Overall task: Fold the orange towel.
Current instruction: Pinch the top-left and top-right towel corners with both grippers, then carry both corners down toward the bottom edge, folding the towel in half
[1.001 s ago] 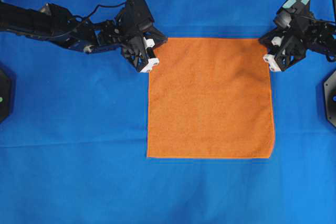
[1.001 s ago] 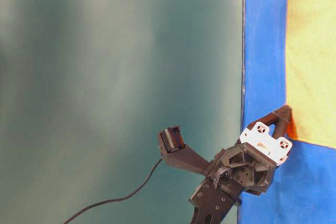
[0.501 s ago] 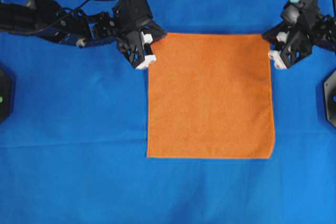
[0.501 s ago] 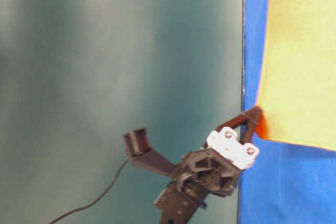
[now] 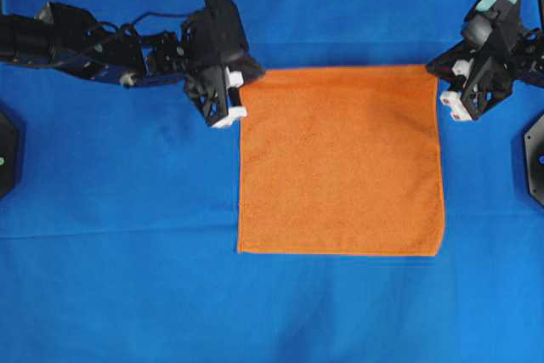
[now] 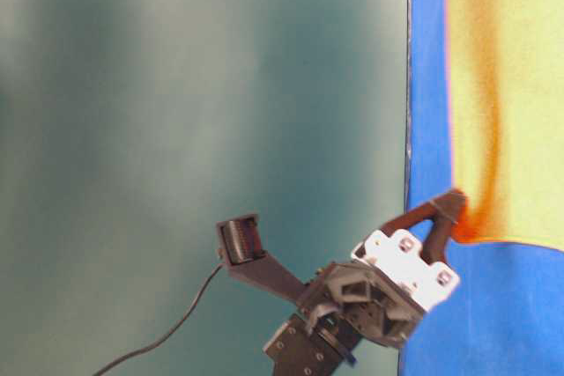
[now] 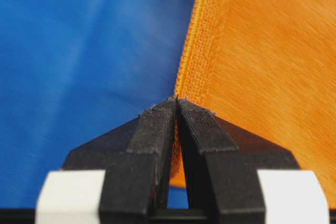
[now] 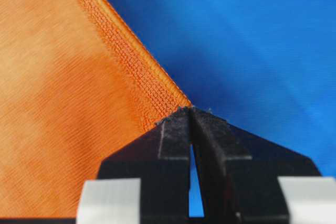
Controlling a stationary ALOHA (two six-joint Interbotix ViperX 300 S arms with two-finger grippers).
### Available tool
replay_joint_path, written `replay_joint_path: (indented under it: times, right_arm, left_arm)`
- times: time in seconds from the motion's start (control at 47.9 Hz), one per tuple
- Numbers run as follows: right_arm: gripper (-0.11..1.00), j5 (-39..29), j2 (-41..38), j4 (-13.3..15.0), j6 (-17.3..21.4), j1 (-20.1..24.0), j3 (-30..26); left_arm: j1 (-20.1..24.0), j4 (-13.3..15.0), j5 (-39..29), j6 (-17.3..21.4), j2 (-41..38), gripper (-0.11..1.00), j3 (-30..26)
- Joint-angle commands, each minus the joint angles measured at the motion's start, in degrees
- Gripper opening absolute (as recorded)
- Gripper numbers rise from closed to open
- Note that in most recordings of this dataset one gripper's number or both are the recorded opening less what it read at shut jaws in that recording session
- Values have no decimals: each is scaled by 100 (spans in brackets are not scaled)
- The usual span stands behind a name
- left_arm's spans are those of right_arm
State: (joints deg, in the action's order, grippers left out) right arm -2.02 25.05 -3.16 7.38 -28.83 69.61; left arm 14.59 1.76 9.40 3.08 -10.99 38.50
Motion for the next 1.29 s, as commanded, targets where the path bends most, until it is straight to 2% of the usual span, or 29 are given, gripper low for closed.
replay_joint_path:
  times: [0.0, 0.188, 0.292, 0.563, 0.73, 0.876, 1.085, 1.272]
  right_arm:
    - [2, -202, 149, -88, 193, 229, -62]
    - [2, -861, 439, -193, 896, 1160, 0]
    - [2, -1063, 519, -237, 1406, 1846, 35]
    - [2, -1151, 475, -255, 2610, 3463, -26]
    - [2, -1125, 316, -255, 3190, 4228, -97]
    - [2, -1116, 62, -255, 3542, 4746, -237]
    - [2, -1116, -387, -255, 3814, 5300, -562]
    - [2, -1160, -677, -211, 3823, 5361, -721]
  left_arm:
    - [-176, -9, -53, 9, 211, 2, 26]
    - [-694, -9, -220, 0, 299, 2, 114]
    - [-1037, -9, -352, -35, 308, 2, 88]
    - [-1934, -9, -396, -97, 264, 2, 70]
    - [-2364, -9, -396, -123, 220, 2, 62]
    - [-2584, -9, -396, -264, 202, 2, 44]
    - [-2760, -9, -396, -483, 193, 2, 44]
    - [-2786, -9, -396, -483, 158, 2, -26]
